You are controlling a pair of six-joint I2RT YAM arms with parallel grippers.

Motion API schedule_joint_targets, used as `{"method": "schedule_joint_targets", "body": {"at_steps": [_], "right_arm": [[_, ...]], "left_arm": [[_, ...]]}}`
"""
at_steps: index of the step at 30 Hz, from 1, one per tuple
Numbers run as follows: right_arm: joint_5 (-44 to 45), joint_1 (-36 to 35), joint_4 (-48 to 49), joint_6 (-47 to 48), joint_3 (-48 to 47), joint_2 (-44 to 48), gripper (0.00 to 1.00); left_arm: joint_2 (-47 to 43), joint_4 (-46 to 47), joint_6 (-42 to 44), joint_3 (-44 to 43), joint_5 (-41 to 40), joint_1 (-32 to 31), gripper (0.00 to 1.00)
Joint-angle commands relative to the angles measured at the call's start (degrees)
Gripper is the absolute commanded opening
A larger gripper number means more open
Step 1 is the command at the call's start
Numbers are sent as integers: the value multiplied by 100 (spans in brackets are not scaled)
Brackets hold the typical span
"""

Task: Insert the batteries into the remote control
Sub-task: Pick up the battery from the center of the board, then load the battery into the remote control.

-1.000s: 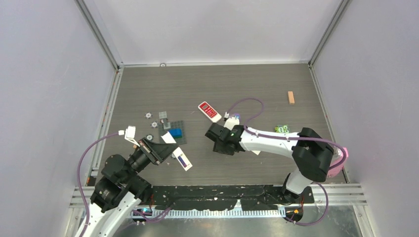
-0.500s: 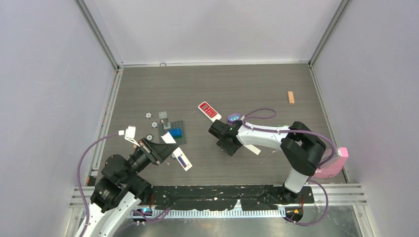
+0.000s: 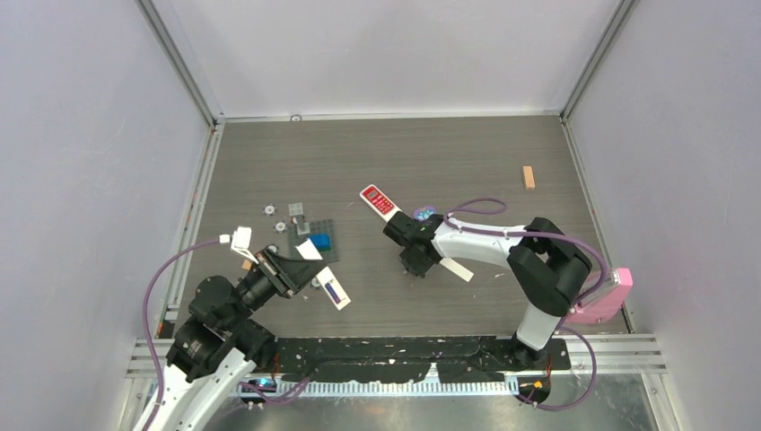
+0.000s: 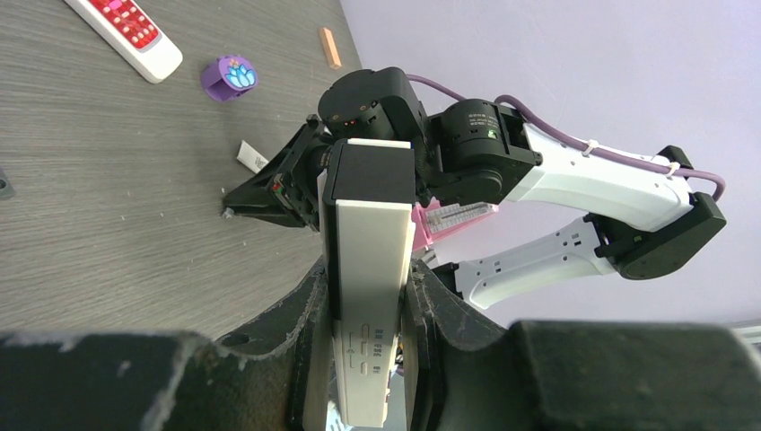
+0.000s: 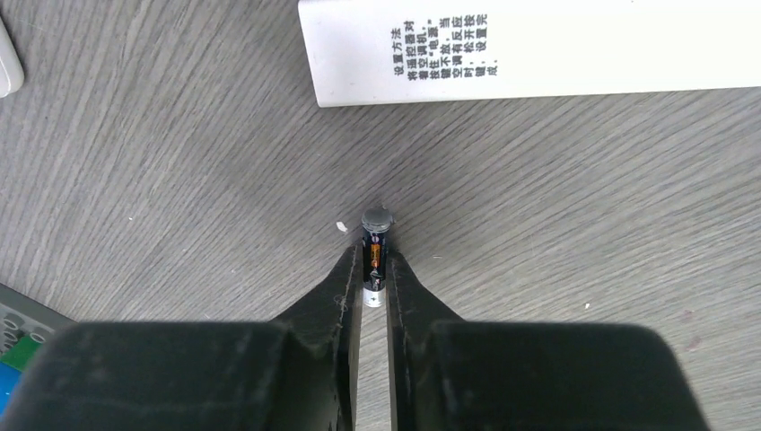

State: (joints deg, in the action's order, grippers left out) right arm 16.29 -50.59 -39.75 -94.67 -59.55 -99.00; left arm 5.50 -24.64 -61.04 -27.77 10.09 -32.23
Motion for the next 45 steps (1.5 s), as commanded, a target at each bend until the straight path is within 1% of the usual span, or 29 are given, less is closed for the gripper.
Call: {"method": "schedule_joint_targets", "body": {"at_steps": [1,2,6,8,10,11,12,13,14,15,16,17,18,19,20,21,22,25,28,31,35,40,45], "right_arm": [[117,16,-160,257,-27,-239,10],[159,15,-189,323,-46,-253,7],[429,15,-248,854,-58,-127,5],[553,7,-116,1330,24,78,5],[554,8,315,1977,257,416,5],[504,6,816,2550,359,722,5],[321,5,1086,2880,575,868,5],[198,5,1532,3450,650,1158,5],[-26,5,1664,3949,726,1288,5],[-146,9,1810,4186,735,1503,5],[-419,11,1860,4616,717,1606,5],[-567,3,1872,4827,695,1808,5],[-942,-15,1898,5235,647,1908,5],[-1297,-31,1908,5405,625,2117,5],[-1419,-77,1913,5709,566,2220,5],[-1816,-115,1885,5848,527,2432,5],[-1934,-207,1765,6047,397,2541,5],[-2178,-523,1398,6380,38,2925,5],[-2202,-989,887,6510,-492,3025,5],[-2079,-1423,592,6552,-856,2965,5],[-1886,-1723,70,6586,-1388,2707,5],[-1684,-1967,-456,6687,-1724,2344,5],[-1774,-2103,-498,6784,-1842,2146,5]], "left_arm": [[98,377,80,-116,27,7,2],[112,398,71,-96,35,6,2],[204,525,32,4,145,6,2],[249,614,2,65,197,6,2],[294,742,-33,166,275,6,2],[316,824,-64,226,322,10,2],[358,911,-105,301,380,7,2],[400,1061,-166,379,465,7,2],[457,1245,-216,483,561,11,2],[523,1440,-303,594,665,7,2],[601,1672,-437,715,765,6,2],[674,1918,-554,845,868,8,2],[767,2191,-700,969,970,7,2],[856,2488,-835,1109,1049,7,2],[947,2798,-946,1239,1135,6,2],[1041,3069,-1053,1352,1186,7,2],[1116,3267,-1146,1451,1215,7,2],[1279,3754,-1378,1729,1221,6,2],[1315,4093,-1566,1912,1180,7,2],[1331,4092,-1623,1961,1168,8,2],[1264,4064,-1724,2033,1100,7,2],[1196,3959,-1758,2071,1026,7,2],[1118,3917,-1806,2098,987,6,2]]}}
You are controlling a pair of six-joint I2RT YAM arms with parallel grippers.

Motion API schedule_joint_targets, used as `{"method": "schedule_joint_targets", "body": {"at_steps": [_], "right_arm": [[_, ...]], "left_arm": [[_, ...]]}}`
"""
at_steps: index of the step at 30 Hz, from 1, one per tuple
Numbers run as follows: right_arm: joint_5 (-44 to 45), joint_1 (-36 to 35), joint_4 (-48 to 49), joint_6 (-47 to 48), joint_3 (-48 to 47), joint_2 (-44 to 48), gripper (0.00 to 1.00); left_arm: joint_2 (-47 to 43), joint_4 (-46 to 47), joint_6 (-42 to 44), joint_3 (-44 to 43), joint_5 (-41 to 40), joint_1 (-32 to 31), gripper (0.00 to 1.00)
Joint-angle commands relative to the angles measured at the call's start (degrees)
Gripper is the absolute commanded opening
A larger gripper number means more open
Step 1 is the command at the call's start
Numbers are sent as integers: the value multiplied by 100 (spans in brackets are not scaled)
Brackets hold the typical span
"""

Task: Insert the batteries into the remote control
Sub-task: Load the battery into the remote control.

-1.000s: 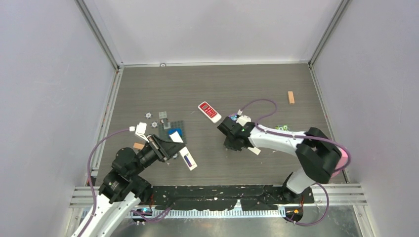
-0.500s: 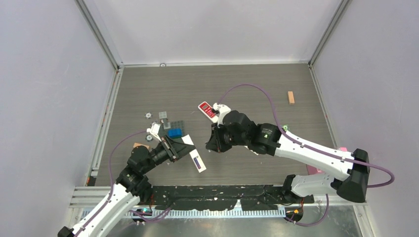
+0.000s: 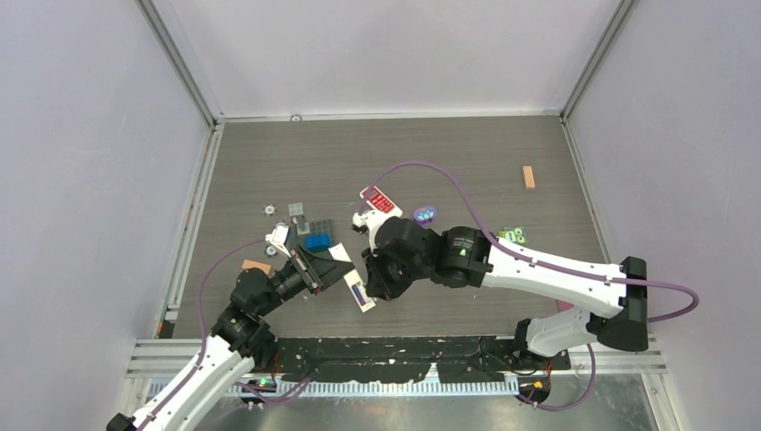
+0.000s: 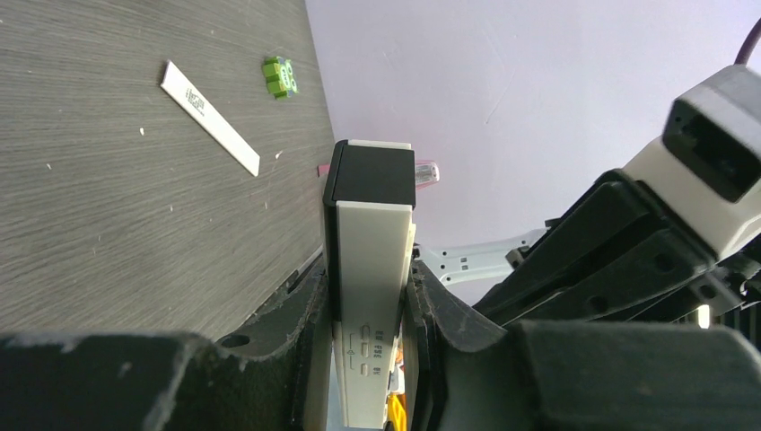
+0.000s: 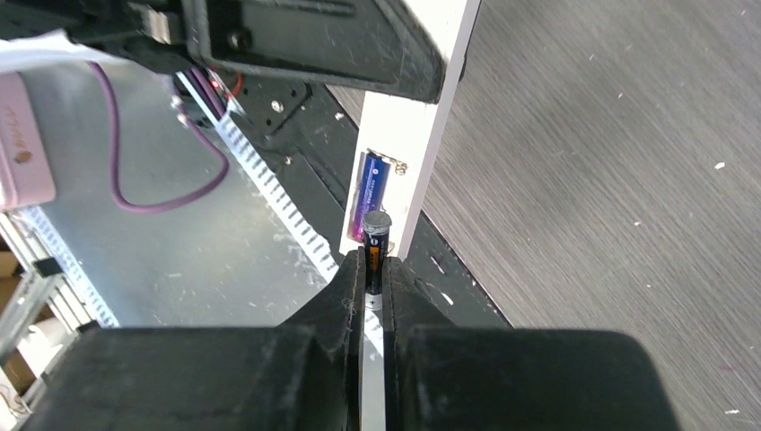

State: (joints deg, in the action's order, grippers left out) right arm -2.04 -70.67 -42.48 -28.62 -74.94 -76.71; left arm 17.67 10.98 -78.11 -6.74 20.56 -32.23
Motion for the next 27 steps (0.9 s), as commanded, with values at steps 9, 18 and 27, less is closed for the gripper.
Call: {"method": "schedule_joint_targets", "body": {"at_steps": [9,18,27], "right_arm": [[-61,-144,-254,218,-446,-351,5],[-52,-162,-228,171,-547,-592,6],[178,-166,-414,57,-665,-747,17]], "left_arm": [[-111,352,-122,-29,-65,7,2],[-97,391,-124,-45,-61,10,3],[-118,408,-159,-56,-45,7,3]]}}
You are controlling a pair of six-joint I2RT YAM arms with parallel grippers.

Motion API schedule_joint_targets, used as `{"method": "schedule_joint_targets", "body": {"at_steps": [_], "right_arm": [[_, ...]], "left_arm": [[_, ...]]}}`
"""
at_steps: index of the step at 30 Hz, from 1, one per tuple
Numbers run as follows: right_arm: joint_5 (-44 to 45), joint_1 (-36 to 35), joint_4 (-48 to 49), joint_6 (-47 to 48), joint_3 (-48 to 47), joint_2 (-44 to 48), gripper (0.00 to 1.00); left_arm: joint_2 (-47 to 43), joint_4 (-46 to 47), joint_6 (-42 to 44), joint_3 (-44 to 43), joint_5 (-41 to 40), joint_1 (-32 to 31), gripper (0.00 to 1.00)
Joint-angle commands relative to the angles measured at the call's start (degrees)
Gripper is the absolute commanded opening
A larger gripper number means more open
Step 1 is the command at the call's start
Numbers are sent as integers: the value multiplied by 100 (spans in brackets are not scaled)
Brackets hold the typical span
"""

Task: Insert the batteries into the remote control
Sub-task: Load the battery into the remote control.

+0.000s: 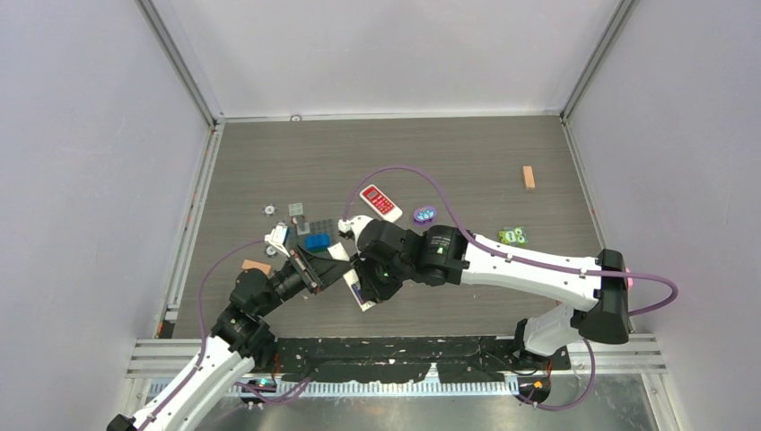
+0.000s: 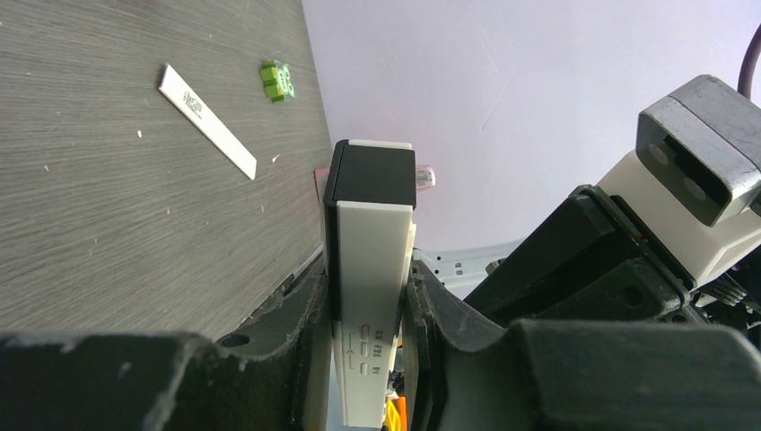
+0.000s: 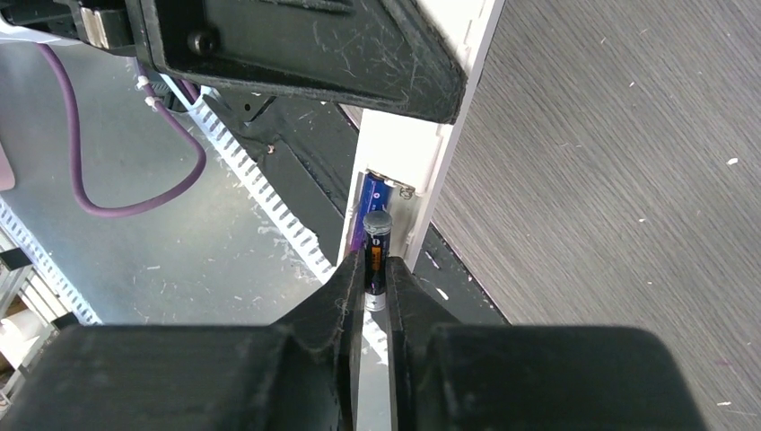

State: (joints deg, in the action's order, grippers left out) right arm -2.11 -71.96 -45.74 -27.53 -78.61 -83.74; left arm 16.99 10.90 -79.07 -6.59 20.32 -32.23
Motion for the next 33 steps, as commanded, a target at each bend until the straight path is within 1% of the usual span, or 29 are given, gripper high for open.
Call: {"method": "schedule_joint_targets", "body": {"at_steps": [1,4,8,23,24,25,26,27,29,30,31,32,33], "right_arm": [[191,-37,-104,-82,-305,-53,19],[477,-39,-214,-141,-384,-102,24],[463,-35,-242,-201,-433,-109,28],[900,-35,-370,-409,-605,115,29],[881,-34,-337,-433,-582,171,32],[840,-36,-207,-448,-486,316,39],[807,-30,-102,-491,-408,403,42],[760,-35,148,-521,-192,625,49],[716,-37,605,-621,216,1004,57],[701,-37,774,-701,378,1143,58],[696,-33,1114,-736,723,1427,62],[682,-30,1297,-796,1100,1579,63],[632,-35,1713,-841,1285,1853,65]], "left_arm": [[-53,403,-65,-82,-19,6,3],[-55,360,-82,-71,-9,6,3],[-68,353,-109,-62,-23,6,3],[-65,343,-171,-70,-45,6,3],[-69,350,-209,-73,-41,8,3],[-75,360,-254,-71,-45,6,3],[-74,350,-323,-67,-59,6,3],[-81,333,-404,-58,-83,12,3],[-97,372,-648,4,-125,6,3],[-112,422,-789,53,-151,6,3],[-135,498,-945,102,-168,10,3],[-157,604,-1103,164,-195,9,3],[-179,742,-1266,223,-238,7,3]]}}
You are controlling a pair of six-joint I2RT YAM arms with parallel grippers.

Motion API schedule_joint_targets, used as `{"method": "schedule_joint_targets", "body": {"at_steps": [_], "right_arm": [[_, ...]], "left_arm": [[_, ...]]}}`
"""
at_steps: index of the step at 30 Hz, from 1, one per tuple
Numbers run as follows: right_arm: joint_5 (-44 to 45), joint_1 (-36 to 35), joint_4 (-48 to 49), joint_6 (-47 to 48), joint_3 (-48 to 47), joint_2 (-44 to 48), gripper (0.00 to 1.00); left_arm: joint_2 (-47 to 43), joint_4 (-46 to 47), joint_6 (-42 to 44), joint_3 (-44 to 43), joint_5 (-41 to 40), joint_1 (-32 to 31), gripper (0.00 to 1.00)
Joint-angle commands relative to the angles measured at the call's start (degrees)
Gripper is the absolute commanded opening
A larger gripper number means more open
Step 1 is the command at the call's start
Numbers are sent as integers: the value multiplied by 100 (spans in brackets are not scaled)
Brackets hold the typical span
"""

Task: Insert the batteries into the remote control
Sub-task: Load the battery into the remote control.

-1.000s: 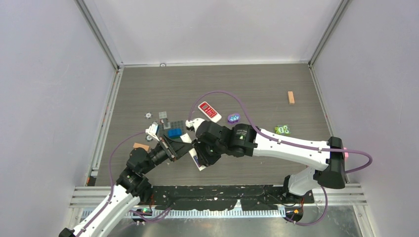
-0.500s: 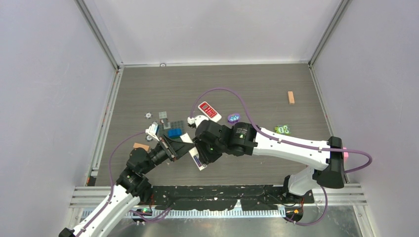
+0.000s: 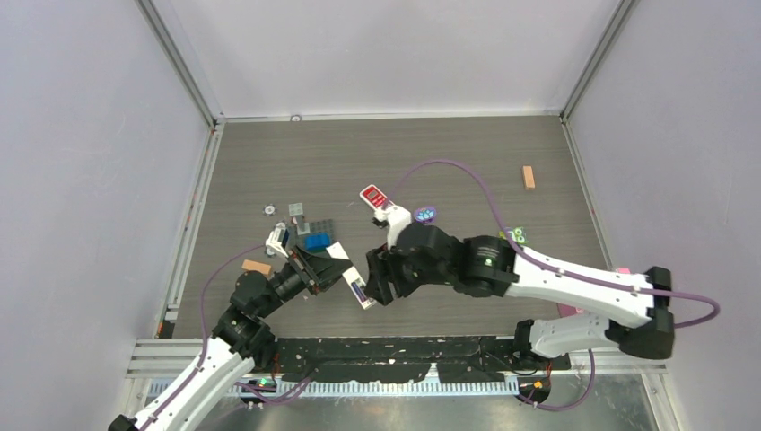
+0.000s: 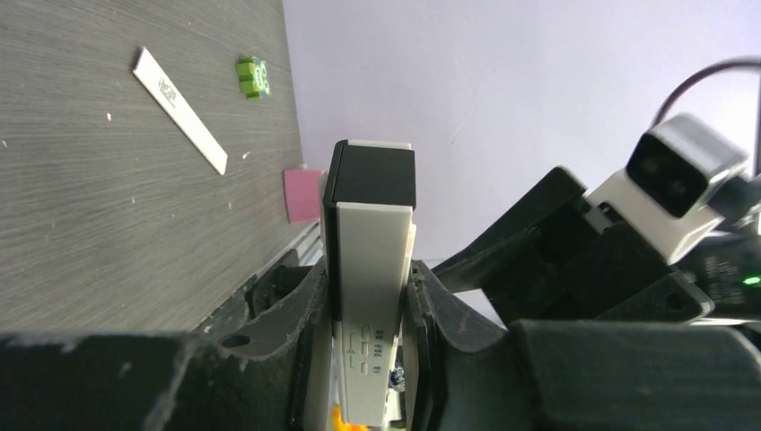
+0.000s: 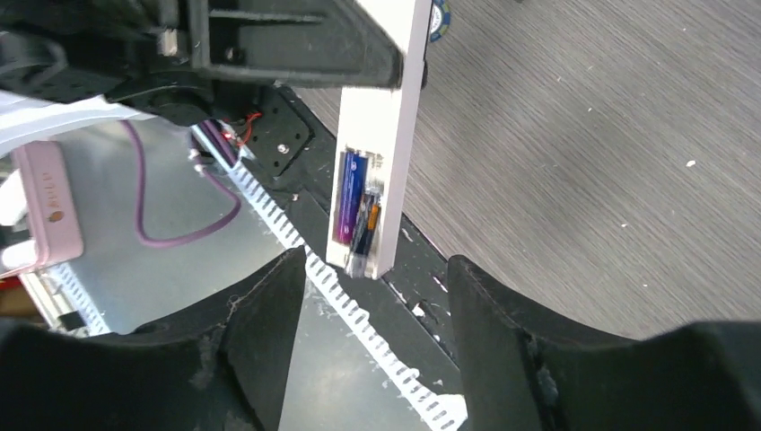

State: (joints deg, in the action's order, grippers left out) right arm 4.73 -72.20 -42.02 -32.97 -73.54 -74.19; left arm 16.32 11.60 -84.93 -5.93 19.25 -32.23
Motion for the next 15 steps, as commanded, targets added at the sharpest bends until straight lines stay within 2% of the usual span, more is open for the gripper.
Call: {"method": "schedule_joint_targets", "body": {"at_steps": [1,3,7,12,15], "right_arm": [[-87,-8,1555,-392,1177,1043,66],[-154,-10,2419,-586,1716,1541,68],[-205,-13,3483,-921,2430,2048,72],[6,-8,3781,-1101,2596,2178,70],[99,-8,4030,-1176,2647,2185,65]], "left_arm": [[-138,791,-891,208,-164,6,3],[-198,996,-1065,237,-235,6,3],[-365,969,-1313,168,-338,10,3],[-597,910,-1739,132,-531,13,3],[-702,836,-1905,118,-589,7,3]]}}
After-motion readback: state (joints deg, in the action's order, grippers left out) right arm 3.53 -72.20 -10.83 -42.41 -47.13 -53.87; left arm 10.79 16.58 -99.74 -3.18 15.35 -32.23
